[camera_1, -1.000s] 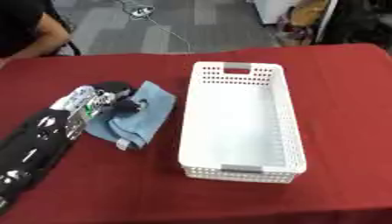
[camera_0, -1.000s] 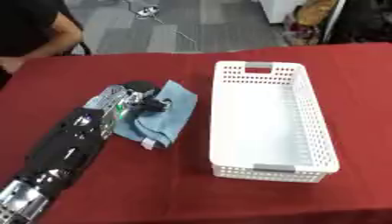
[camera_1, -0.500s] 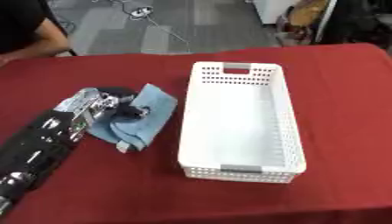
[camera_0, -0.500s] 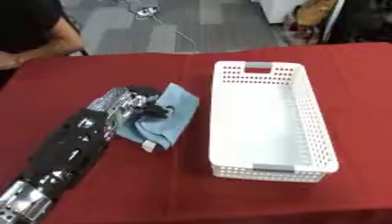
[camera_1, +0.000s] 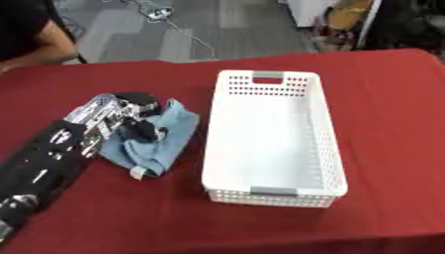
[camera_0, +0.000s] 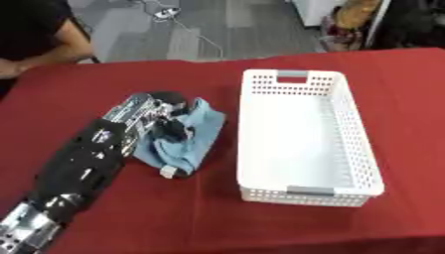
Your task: Pick up objects on the table and place them in the box.
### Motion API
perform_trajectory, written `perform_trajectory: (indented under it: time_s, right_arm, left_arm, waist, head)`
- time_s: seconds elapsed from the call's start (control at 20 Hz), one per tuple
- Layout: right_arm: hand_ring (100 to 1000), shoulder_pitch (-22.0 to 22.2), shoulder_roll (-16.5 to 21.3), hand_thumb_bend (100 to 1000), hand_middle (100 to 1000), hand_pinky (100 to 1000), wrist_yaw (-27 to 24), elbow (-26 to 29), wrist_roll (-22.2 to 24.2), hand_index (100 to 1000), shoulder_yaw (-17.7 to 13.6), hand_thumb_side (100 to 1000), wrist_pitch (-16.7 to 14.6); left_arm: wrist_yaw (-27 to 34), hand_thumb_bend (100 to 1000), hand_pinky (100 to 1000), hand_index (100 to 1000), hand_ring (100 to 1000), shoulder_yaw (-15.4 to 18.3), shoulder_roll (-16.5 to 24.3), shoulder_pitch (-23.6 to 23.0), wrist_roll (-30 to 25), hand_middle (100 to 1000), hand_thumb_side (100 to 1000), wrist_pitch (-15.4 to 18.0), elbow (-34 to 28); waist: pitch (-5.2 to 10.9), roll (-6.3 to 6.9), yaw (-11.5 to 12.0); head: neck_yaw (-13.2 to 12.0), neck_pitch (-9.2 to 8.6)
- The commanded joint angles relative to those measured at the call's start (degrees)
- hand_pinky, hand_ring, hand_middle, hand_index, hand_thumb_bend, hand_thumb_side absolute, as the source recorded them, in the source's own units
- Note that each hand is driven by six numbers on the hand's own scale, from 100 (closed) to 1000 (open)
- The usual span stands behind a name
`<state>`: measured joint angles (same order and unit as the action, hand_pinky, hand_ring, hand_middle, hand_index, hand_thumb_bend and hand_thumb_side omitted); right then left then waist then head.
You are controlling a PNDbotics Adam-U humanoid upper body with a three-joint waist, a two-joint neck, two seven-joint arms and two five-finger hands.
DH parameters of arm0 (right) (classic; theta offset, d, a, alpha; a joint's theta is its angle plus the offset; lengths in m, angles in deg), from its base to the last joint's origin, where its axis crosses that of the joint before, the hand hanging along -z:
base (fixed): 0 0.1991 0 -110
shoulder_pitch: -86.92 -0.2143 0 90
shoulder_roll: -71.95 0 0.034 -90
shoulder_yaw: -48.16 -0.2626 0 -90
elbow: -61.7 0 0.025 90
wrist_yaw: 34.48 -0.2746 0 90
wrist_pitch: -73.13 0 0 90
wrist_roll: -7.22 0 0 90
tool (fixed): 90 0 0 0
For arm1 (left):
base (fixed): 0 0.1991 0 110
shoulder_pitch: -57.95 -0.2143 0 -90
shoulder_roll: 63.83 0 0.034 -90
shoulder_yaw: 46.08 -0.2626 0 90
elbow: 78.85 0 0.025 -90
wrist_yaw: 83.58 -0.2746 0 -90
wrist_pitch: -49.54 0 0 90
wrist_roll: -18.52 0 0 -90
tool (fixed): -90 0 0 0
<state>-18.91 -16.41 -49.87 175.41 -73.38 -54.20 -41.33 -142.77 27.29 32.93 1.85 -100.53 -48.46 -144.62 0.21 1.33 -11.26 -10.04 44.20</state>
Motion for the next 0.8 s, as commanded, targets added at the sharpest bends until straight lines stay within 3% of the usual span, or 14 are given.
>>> perform_trajectory:
  time_s: [0.05, 0.25, 0.6, 0.8]
  right_arm:
    - [870, -0.96, 0.83, 100, 839, 840, -0.02, 0.89, -0.01, 946, -0.29, 1000, -0.07]
    - [870, -0.95, 0.85, 100, 839, 840, 0.01, 0.89, -0.05, 946, -0.33, 1000, -0.07]
    - [870, -0.89, 0.87, 100, 839, 840, 0.03, 0.89, -0.08, 947, -0.33, 1000, -0.10]
    - [870, -0.89, 0.84, 100, 839, 840, 0.05, 0.89, -0.10, 947, -0.36, 1000, -0.09]
  left_arm:
    - [1.84, 100, 100, 153, 100, 1.37, 0.90, 0.38, 6.09, 100, 335, -1.44, -1.70]
    - [3.84, 100, 100, 116, 100, 1.86, 1.10, -0.22, 9.61, 100, 254, -1.55, -2.63]
    - [4.59, 100, 100, 114, 100, 2.26, 1.17, -0.52, 9.46, 100, 279, -1.52, -4.16]
    - [6.65, 100, 100, 112, 100, 3.10, 0.67, -0.85, 10.25, 100, 352, -2.22, -4.40]
  waist:
    - [0.51, -0.14, 0.00]
    - [0.50, -0.16, 0.07]
    - [0.55, -0.22, 0.09]
    - [0.52, -0.22, 0.12]
  head:
    - [0.02, -0.08]
    - [0.06, -0.08]
    - [0.01, -0.08]
    - [0.07, -0.08]
